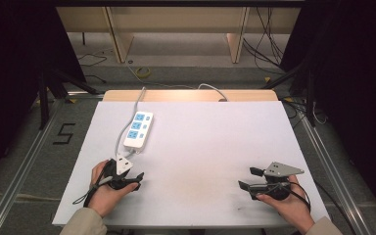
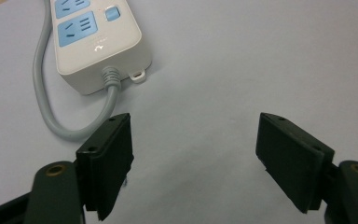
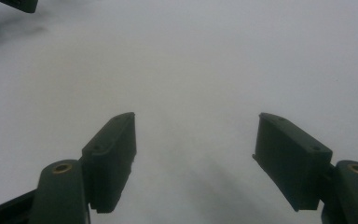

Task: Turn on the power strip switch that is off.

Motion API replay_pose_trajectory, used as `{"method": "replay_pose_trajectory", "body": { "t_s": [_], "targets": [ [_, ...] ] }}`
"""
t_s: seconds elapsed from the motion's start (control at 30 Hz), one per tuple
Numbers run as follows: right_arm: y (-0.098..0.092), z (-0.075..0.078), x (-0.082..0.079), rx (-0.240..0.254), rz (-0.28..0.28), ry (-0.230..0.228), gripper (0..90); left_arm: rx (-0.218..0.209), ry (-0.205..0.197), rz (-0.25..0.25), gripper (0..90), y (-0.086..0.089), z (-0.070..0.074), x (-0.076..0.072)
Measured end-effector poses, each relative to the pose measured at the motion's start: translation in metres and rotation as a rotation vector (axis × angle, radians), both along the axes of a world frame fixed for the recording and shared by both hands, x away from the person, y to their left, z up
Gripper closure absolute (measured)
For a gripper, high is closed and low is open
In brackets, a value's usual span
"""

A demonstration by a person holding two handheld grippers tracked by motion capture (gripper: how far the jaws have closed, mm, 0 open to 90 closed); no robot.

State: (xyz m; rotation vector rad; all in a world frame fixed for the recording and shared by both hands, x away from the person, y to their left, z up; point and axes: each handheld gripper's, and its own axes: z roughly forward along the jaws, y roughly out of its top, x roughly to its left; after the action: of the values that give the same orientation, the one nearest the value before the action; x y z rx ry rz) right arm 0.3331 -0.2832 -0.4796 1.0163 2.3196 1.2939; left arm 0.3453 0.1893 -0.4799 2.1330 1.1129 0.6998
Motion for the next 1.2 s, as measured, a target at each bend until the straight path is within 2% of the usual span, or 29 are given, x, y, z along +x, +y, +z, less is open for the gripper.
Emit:
{"method": "replay_pose_trajectory", "body": {
  "t_s": [0.23,0.33,0.47,0.6,0.7,0.97,1.2],
  "targets": [
    [0.000,0.000,-0.001,0.001,-0.002,0.000,29.9,-0.006,-0.002,-0.004,29.8,-0.001,0.001,0.000],
    [0.000,0.000,-0.001,-0.002,-0.001,0.001,29.9,-0.008,-0.003,-0.005,34.0,0.000,0.002,-0.001],
    [0.000,0.000,-0.001,-0.002,-0.001,0.002,29.9,-0.001,-0.020,0.005,54.9,0.001,0.007,-0.001],
    [0.000,0.000,-0.001,-0.002,-0.001,0.002,29.9,0.013,-0.014,0.005,77.4,0.003,0.010,-0.002],
    [0.000,0.000,-0.001,-0.003,0.000,0.000,29.9,0.011,-0.006,0.002,88.2,0.003,0.011,-0.002],
    [0.001,0.000,-0.001,-0.003,0.002,0.003,29.9,0.022,0.014,-0.004,89.7,0.001,0.014,-0.002],
    [0.001,-0.001,-0.001,-0.001,0.004,0.002,29.9,0.009,0.020,0.001,89.8,-0.003,0.014,-0.001]
  ]
}}
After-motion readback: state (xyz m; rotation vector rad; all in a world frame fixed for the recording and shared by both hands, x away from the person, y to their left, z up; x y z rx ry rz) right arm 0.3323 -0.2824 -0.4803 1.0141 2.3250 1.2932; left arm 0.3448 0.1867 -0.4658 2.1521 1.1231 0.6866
